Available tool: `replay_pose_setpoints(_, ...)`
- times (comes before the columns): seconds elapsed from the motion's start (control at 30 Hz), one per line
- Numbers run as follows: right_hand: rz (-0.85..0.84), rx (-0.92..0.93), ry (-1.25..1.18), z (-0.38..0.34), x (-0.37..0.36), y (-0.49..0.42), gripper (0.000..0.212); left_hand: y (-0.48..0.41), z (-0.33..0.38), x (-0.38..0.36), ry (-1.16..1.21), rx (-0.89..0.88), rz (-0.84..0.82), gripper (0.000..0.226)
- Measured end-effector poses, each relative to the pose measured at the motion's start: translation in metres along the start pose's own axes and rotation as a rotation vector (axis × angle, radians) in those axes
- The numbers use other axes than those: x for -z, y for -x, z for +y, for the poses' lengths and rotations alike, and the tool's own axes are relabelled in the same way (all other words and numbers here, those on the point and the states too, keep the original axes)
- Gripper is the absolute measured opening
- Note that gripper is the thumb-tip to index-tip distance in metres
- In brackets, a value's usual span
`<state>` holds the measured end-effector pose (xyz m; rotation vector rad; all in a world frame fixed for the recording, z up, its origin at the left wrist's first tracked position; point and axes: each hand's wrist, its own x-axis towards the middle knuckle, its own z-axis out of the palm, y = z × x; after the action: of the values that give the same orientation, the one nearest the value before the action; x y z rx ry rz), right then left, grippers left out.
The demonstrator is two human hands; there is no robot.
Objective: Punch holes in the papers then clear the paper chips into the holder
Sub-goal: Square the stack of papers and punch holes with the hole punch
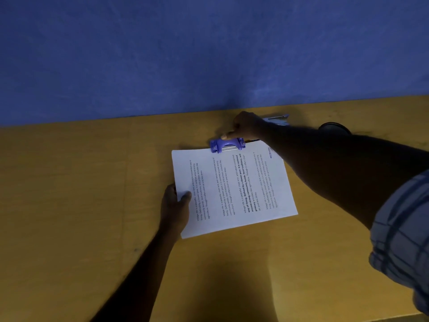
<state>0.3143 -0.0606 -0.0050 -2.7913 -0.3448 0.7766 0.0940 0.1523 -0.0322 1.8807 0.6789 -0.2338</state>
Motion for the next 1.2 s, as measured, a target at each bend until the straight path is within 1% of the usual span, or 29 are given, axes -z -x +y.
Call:
replay_pose_setpoints(0.1,0.025,-0.001,-0.016,-0.001,-0.003,0.002,0.068,0.001,-0.001,0.001,0.005,-0.001,-0.007,0.034)
replay_pose_setpoints(0.23,0.012,-0.035,-0.043,-0.001,-0.003,0.005,0.068,0.003,0.004,0.003,0.027,0.005,-0.034,0.035)
replay_pose_setpoints(0.33,-0.009,-0.025,-0.093,0.000,0.002,0.010,0.066,0.005,0.009,0.003,0.029,0.015,-0.037,0.035)
replay_pose_setpoints(0.47,-0.076,0.008,-0.182,0.005,0.009,0.017,0.066,0.006,0.009,0.003,0.014,0.025,-0.030,0.034)
replay_pose_setpoints(0.57,-0.083,0.010,-0.161,0.003,0.009,0.022,0.066,0.006,0.008,0.002,0.006,0.015,-0.028,0.034)
replay_pose_setpoints(0.67,0.011,0.022,-0.148,-0.003,0.009,0.029,0.065,0.007,0.007,0.004,0.012,0.017,-0.035,0.034)
replay_pose_setpoints(0.73,0.163,0.049,-0.181,-0.005,0.011,0.040,0.057,0.008,0.005,0.005,0.021,0.016,-0.038,0.035)
replay_pose_setpoints(0.83,0.409,0.104,-0.369,-0.006,0.013,0.068,0.038,0.012,0.002,0.007,0.037,0.018,-0.049,0.035)
replay_pose_setpoints(0.9,0.489,0.137,-0.474,-0.005,0.010,0.092,0.030,0.016,0.000,0.010,0.036,0.028,-0.064,0.035)
replay_pose_setpoints(1.0,0.486,0.144,-0.559,-0.003,-0.004,0.124,0.020,0.023,-0.007,0.014,0.033,0.030,-0.079,0.035)
replay_pose_setpoints(1.13,0.422,0.097,-0.470,0.004,-0.034,0.152,0.011,0.033,-0.016,0.021,0.055,0.032,-0.107,0.036)
replay_pose_setpoints(1.2,0.335,0.102,-0.432,0.009,-0.049,0.163,0.018,0.040,-0.020,0.026,0.066,0.028,-0.119,0.036)
